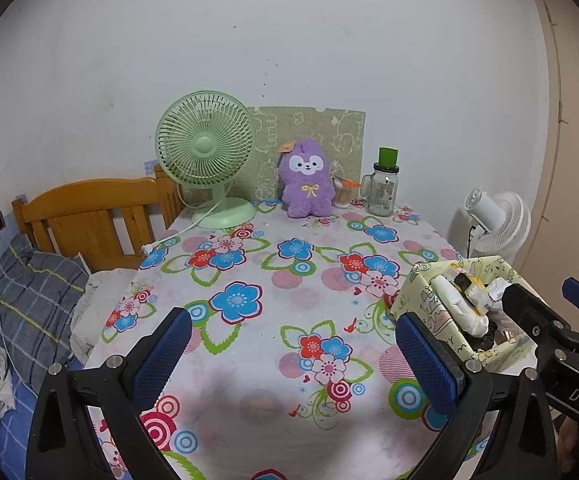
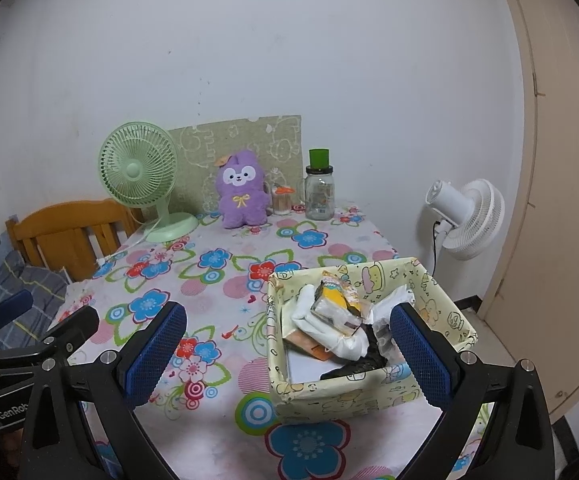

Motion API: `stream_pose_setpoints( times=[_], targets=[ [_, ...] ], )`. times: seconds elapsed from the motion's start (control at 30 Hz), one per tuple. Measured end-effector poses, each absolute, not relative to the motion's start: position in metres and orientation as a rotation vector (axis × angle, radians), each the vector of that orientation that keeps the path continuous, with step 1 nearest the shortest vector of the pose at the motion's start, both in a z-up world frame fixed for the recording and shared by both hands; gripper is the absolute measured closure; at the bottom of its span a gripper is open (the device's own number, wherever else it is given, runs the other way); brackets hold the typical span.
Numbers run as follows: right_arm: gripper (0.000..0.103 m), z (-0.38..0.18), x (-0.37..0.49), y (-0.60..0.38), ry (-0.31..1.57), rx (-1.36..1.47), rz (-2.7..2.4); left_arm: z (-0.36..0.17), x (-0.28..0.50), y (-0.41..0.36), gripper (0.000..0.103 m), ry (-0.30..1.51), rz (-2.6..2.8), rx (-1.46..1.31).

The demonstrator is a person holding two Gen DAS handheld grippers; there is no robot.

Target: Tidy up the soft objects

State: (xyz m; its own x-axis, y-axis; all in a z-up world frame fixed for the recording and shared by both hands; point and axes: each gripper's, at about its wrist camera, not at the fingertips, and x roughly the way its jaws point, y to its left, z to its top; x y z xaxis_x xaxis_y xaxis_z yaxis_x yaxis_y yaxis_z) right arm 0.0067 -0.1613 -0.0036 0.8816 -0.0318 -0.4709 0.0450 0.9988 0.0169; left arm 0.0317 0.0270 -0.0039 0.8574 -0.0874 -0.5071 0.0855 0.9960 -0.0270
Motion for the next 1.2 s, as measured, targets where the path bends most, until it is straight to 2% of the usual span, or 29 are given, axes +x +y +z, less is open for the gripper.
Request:
stream_pose_setpoints(
  times=[1.2],
  targets=[
    [0.0, -0.0028, 0.0065, -0.1632, 0.485, 0.031, -0.045, -0.0022, 0.0293, 0.0256, 0.0, 0.522, -0.096, -0.004]
  ],
)
